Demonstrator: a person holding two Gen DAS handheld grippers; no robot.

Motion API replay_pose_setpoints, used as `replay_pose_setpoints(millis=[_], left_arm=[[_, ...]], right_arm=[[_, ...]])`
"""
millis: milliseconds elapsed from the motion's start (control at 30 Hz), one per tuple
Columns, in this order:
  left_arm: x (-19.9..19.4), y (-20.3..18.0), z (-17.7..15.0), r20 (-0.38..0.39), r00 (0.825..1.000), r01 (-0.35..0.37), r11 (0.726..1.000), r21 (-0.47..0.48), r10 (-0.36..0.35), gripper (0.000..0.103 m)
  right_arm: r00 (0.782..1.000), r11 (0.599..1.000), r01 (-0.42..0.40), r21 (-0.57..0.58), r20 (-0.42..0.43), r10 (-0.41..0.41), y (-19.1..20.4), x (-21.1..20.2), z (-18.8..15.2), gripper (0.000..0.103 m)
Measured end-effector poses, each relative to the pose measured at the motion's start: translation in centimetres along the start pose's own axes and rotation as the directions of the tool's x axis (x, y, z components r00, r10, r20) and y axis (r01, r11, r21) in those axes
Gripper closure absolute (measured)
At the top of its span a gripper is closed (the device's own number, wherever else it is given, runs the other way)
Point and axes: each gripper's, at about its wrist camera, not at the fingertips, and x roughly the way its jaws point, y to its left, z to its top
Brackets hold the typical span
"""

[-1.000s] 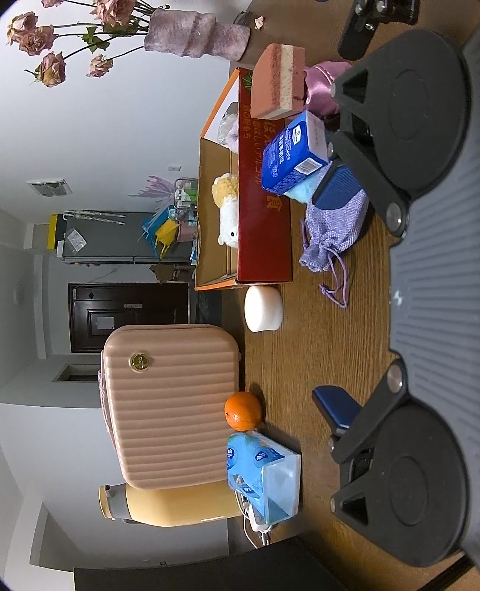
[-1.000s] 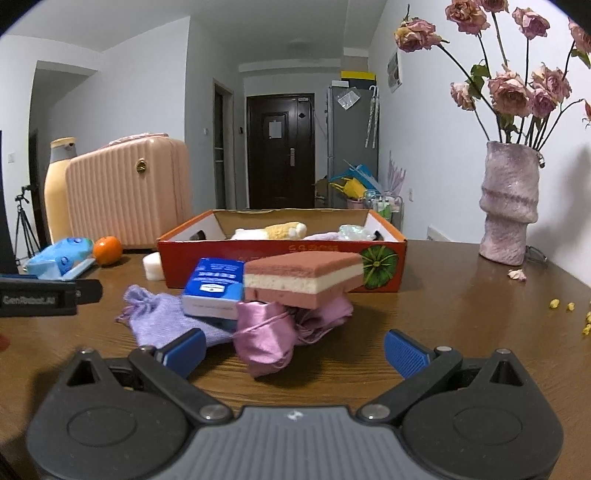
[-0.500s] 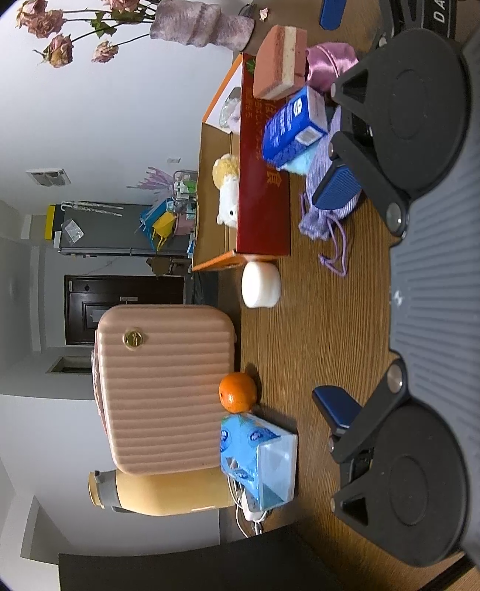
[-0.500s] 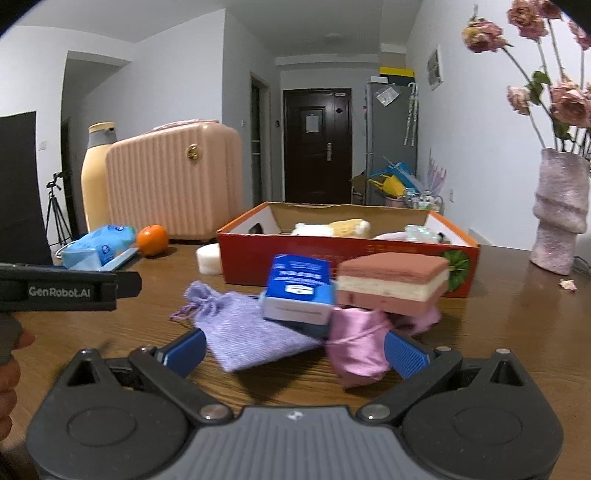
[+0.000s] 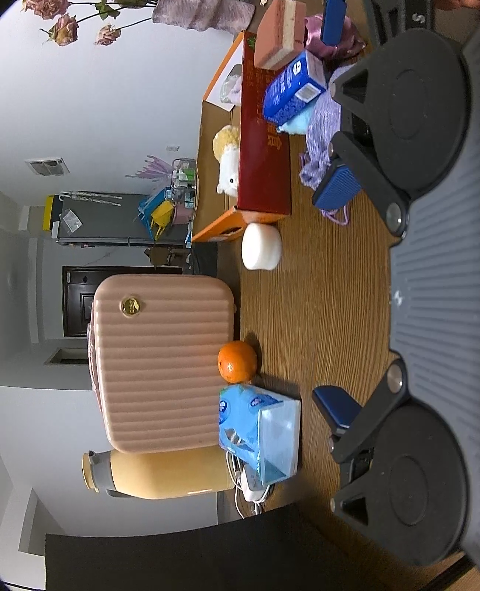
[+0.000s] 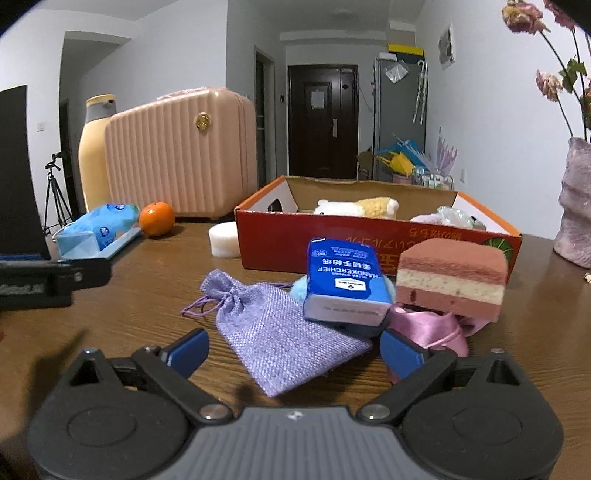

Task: Organize soft objects
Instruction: 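Reach the right gripper to the lavender drawstring sachet and close on it, then lift the lavender sachet off the table with the right gripper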

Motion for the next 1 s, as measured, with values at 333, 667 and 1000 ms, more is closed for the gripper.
replay_pose_setpoints(millis=[333,667,1000], left_arm=[[0.7,1.9,0.1,-0.011,1.000,-0.015,1.000,-0.002,0.015,0.000],[1.0,2.5,0.1,-0.022,1.000,-0.018,1.000,-0.008,0.018,0.000],[1.1,2.5,0.0,-0.030,0.999,-0.015,1.000,-0.008,0.015,0.000]], right_arm=[[0.996,0.999,-0.013,0.046,-0.085,0.017,0.2,3.3,0.9,0.013],[0.992,0.999,-0.031,0.022,-0.125,0.033,0.8,4.4,1.0,0.046],[0.992,0.997,-0.068,0.034,-0.103,0.071,0.7,3.6,0.8,0.066]])
